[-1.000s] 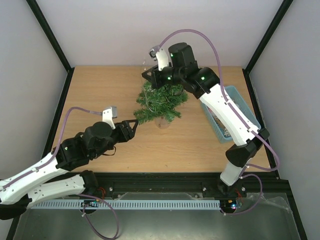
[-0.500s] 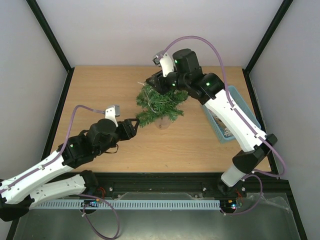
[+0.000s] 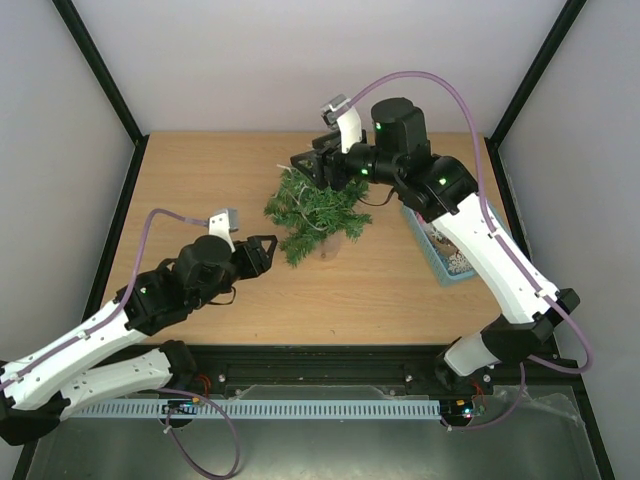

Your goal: Decorate the small christmas tree

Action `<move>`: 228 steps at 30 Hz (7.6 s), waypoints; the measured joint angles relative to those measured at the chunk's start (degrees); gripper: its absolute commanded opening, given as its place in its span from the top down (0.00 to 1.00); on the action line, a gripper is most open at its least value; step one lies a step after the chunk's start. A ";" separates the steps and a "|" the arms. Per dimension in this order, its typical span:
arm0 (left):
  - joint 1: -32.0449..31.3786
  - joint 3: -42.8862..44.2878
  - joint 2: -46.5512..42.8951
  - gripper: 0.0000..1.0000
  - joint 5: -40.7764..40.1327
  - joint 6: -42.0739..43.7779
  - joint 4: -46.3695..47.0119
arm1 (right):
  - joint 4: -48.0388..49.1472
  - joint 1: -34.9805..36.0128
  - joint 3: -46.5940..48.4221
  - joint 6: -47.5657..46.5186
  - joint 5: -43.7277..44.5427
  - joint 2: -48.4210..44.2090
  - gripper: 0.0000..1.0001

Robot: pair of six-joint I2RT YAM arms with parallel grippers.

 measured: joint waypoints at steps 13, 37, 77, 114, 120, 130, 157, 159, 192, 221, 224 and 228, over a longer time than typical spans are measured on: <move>3.87 0.13 -2.23 0.36 -0.57 1.36 -3.85 | 3.48 0.00 -4.37 7.30 1.84 -7.30 0.18; 11.43 -15.87 -6.62 0.00 13.60 3.63 -0.33 | 0.48 -25.51 -54.29 26.93 27.10 -33.14 0.06; 14.05 -20.79 -1.55 0.01 25.81 6.34 9.18 | 13.66 -42.27 -44.13 22.67 19.76 7.58 0.70; 14.05 -14.03 -8.39 0.06 20.61 7.21 -0.96 | 7.87 -42.27 -46.01 28.74 -0.96 -30.84 0.99; 14.05 -13.94 -8.33 0.06 19.41 6.80 -1.46 | 6.49 -41.38 -40.41 29.59 -12.66 -32.35 0.99; 14.05 -11.82 -7.10 0.07 18.49 6.47 -1.77 | 7.17 -28.89 -32.79 25.55 -17.81 -24.70 0.99; 14.05 -10.34 -6.64 0.08 18.01 6.25 -2.75 | 5.62 -14.91 -26.29 14.69 -3.87 -16.26 0.99; 14.05 -10.34 -6.62 0.08 18.01 6.25 -2.75 | 5.62 -14.78 -26.29 14.62 -3.80 -16.24 0.99; 14.05 -10.21 -6.49 0.09 17.38 6.25 -3.02 | 15.30 -12.68 -34.93 18.60 -4.70 -15.54 0.99; 14.05 -9.90 -6.49 0.09 16.92 6.25 -3.19 | 13.94 -9.09 -33.90 17.05 -1.81 -14.80 0.82; 14.05 -9.90 -6.49 0.09 16.92 6.25 -3.19 | 12.44 -9.03 -33.83 16.94 -0.57 -15.76 0.80; 14.05 -9.90 -6.49 0.09 16.92 6.25 -3.21 | 10.78 -9.03 -33.81 16.81 1.31 -16.68 0.71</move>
